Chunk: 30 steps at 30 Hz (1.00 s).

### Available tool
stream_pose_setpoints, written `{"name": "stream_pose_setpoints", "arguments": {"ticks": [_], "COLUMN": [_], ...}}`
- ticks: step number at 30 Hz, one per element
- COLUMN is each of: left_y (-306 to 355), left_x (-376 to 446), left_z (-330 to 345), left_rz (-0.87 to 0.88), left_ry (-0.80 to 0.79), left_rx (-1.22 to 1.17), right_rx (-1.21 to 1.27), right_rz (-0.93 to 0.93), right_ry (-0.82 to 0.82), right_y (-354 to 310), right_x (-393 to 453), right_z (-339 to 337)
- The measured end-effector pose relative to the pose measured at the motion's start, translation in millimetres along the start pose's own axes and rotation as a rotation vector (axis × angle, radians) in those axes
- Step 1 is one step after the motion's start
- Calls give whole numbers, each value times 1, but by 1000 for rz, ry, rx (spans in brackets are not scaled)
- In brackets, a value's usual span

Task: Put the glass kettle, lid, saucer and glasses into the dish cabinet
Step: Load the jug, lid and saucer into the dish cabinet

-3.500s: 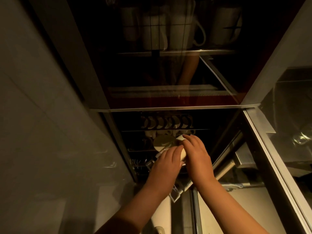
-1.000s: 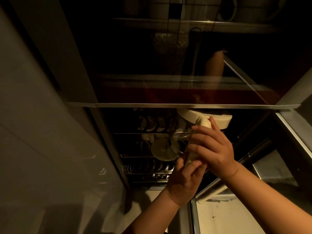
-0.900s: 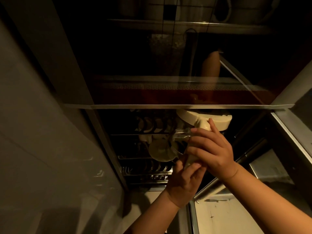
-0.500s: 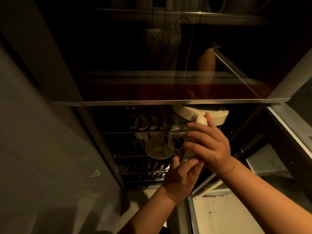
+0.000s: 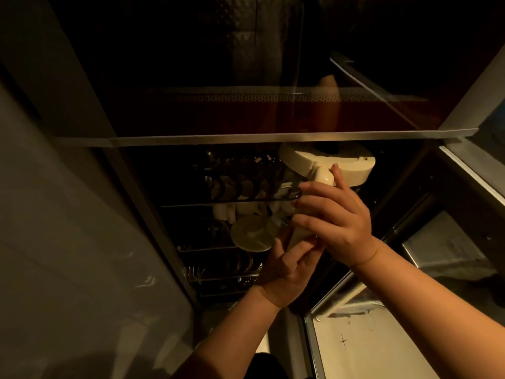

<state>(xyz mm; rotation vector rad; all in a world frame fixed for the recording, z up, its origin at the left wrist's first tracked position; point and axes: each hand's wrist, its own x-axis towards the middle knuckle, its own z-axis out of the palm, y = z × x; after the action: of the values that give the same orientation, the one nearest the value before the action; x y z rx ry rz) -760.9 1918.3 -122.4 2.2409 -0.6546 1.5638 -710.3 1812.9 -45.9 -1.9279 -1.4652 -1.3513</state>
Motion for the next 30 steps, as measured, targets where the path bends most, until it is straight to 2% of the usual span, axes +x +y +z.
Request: {"name": "stream_pose_setpoints", "arguments": {"ticks": [5, 11, 13, 14, 15, 17, 20, 23, 25, 27, 30], "left_y": [-9, 1, 2, 2, 4, 6, 5, 3, 3, 0, -1], "left_x": [-7, 0, 5, 9, 13, 10, 11, 17, 23, 27, 38], "left_z": [1, -3, -9, -14, -20, -24, -28, -29, -27, -25, -25], "left_rz": [-86, -265, -411, -546, -703, -814, -805, -713, -599, -509, -618], "left_ry": [-105, -179, -281, -349, -388, -408, -462, -525, -601, -615, -655], "left_rx": [-66, -72, -141, -182, -282, -421, -568, -467, -303, -223, -266], "right_rx": [-33, -40, -54, -50, -38, -8, 55, 114, 149, 160, 146], "right_rz": [28, 123, 164, 195, 246, 421, 701, 898, 1022, 1071, 1080], "right_ry": [-26, -222, -334, -377, -399, -383, -380, -404, -388, -375, -378], "right_y": [-1, 4, 3, 0, -6, -22, -48, -59, -60, -60, -58], "right_x": [4, 25, 26, 23, 20, 14, 11, 18, 26, 31, 33], "right_z": [6, 4, 0, -2, -6, -13, -19, -18, -16, -13, -8]}}
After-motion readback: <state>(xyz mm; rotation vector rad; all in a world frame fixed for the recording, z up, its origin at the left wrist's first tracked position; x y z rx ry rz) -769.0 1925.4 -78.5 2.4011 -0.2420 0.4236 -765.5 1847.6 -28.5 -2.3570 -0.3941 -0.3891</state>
